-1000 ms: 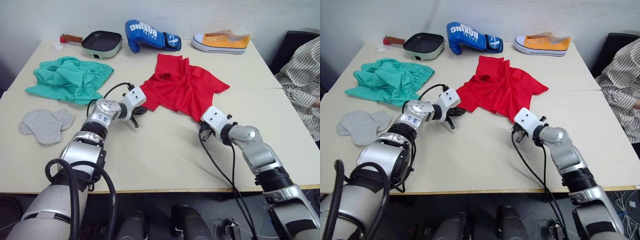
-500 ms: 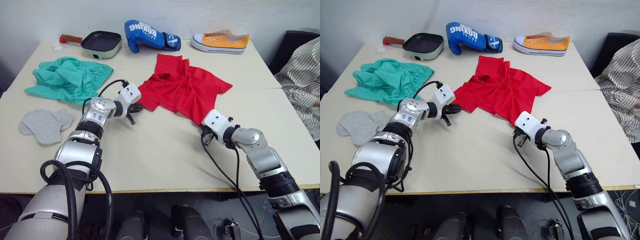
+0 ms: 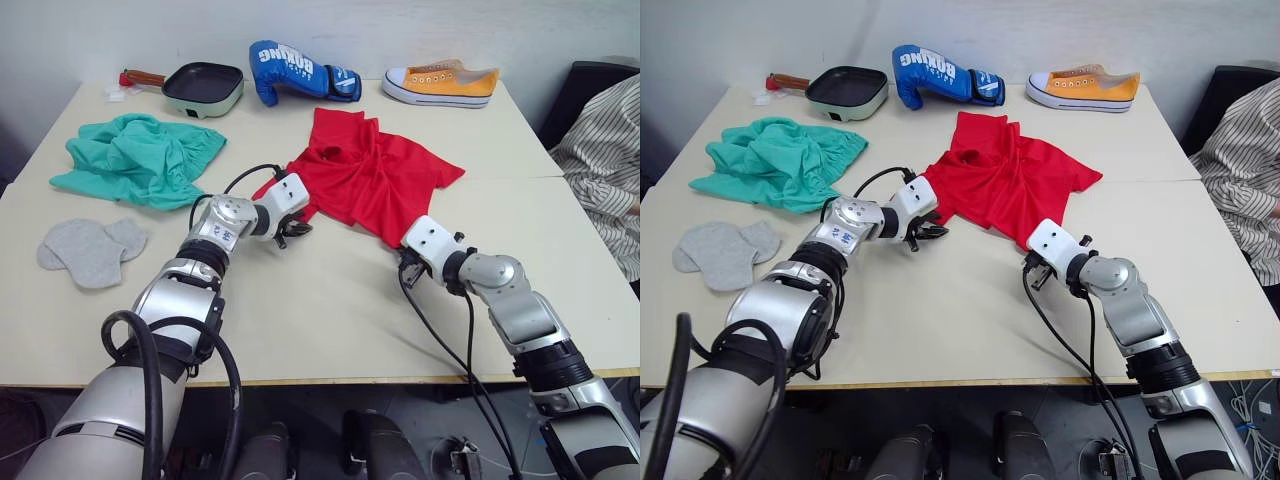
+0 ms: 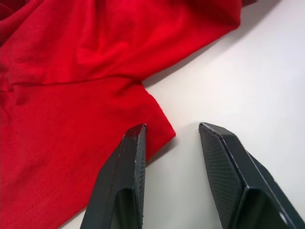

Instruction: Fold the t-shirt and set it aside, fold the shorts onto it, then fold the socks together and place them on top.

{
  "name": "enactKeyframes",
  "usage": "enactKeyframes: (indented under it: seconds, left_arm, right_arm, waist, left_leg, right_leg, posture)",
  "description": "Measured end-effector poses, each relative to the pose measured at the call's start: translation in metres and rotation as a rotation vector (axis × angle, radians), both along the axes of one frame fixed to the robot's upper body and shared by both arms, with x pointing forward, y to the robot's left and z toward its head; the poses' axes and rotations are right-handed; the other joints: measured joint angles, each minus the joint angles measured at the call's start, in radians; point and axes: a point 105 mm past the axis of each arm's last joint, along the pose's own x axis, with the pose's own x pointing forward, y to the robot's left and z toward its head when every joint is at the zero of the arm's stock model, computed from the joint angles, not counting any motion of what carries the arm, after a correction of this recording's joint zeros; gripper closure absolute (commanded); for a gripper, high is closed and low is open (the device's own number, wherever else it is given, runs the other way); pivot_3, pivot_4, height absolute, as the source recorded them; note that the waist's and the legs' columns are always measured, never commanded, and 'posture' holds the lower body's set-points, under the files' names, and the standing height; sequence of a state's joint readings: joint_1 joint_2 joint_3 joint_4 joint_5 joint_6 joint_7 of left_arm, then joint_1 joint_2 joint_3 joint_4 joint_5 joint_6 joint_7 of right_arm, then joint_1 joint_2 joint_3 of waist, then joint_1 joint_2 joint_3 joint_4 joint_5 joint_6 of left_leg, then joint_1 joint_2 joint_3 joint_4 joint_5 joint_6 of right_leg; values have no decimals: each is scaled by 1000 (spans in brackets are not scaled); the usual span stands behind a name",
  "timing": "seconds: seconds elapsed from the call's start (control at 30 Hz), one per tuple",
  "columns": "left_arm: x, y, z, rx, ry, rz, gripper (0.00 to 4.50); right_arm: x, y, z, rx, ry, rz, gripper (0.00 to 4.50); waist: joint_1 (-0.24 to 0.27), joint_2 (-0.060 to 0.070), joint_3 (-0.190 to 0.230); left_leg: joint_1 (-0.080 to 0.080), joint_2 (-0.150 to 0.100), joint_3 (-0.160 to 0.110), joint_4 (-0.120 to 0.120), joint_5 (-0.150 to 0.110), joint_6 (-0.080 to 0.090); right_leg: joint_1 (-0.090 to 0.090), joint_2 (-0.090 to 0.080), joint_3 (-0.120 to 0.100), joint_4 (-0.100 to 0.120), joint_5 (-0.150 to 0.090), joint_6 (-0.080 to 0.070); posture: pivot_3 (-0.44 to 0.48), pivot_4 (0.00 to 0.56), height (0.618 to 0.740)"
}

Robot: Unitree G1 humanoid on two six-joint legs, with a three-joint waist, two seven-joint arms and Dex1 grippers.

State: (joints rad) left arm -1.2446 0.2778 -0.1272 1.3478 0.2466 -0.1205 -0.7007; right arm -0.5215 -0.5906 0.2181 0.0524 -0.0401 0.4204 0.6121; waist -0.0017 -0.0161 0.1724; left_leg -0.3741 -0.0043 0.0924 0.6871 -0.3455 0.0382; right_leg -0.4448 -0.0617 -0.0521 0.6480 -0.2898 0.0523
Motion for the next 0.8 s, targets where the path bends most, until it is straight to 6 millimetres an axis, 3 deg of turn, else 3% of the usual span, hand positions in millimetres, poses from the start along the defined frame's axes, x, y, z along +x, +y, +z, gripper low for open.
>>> enactKeyframes:
  seconds: [0.07, 0.13, 0.27, 0.57, 0.67, 0.8]
  left_arm:
    - [2, -1, 0, 1, -1, 27, 2828]
    - [3, -1, 0, -4, 6, 46, 3262]
    - [5, -2, -3, -24, 27, 83, 4470]
    - [4, 8, -1, -36, 56, 91, 4470]
    - [-2, 29, 1, -15, 99, 56, 4470]
    - [-17, 72, 0, -7, 170, 16, 4470]
  right_arm:
    - [0, 0, 0, 0, -1, -6, 4500]
    - [0, -1, 0, 1, 2, -11, 4500]
    - [0, -2, 3, 7, -5, -19, 4500]
    - [-3, -3, 10, 3, -32, -1, 4500]
    - [-17, -5, 13, -49, -51, 64, 4500]
    - [-43, -13, 4, -127, -36, 157, 4500]
  waist:
    - [0, 0, 0]
    - [0, 0, 0]
    - [0, 0, 0]
    - [-3, 0, 0]
    - [-3, 0, 0]
    - [-2, 0, 0]
  left_leg:
    - [0, 0, 0, 0, 0, 0]
    - [0, 0, 0, 1, 0, 0]
    - [0, 0, 0, 4, 0, 0]
    - [0, 0, 0, 5, 0, -1]
    - [0, 0, 0, 5, -1, -1]
    - [0, 0, 0, 5, -1, -1]
  right_leg:
    - [0, 0, 0, 0, 0, 0]
    - [0, 0, 0, 1, 0, 0]
    - [0, 0, 0, 4, 0, 0]
    - [0, 0, 0, 5, 0, 0]
    - [0, 1, 0, 5, 0, 0]
    - [0, 1, 0, 5, 0, 0]
  posture:
    - [0, 150, 740]
    - [0, 150, 740]
    - [0, 150, 740]
    - [0, 150, 740]
    - [0, 150, 740]
    - [0, 150, 740]
